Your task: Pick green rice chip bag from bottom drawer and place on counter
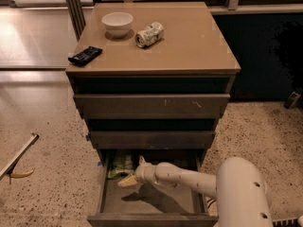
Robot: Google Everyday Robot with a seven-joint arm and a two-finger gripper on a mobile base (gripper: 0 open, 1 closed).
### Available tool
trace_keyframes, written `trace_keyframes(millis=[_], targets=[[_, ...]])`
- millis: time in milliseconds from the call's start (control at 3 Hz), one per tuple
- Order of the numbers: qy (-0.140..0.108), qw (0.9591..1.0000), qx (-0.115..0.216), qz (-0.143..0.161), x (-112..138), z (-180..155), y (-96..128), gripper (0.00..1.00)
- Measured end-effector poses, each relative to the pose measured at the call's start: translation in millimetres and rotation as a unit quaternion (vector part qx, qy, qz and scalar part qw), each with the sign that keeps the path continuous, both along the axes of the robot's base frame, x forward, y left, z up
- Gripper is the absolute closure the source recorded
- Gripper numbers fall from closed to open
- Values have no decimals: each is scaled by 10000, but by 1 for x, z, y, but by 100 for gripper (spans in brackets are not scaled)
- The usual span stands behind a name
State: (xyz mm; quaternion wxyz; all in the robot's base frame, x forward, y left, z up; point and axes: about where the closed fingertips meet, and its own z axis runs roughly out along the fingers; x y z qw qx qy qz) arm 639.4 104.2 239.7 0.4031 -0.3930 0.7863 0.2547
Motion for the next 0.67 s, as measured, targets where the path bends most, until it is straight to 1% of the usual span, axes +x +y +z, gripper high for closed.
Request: trace_keyframes(millis=[333, 667], targets=[[24, 9999, 117, -14, 9, -25, 11, 0], [12, 9997, 251, -24, 32, -44, 25, 0]])
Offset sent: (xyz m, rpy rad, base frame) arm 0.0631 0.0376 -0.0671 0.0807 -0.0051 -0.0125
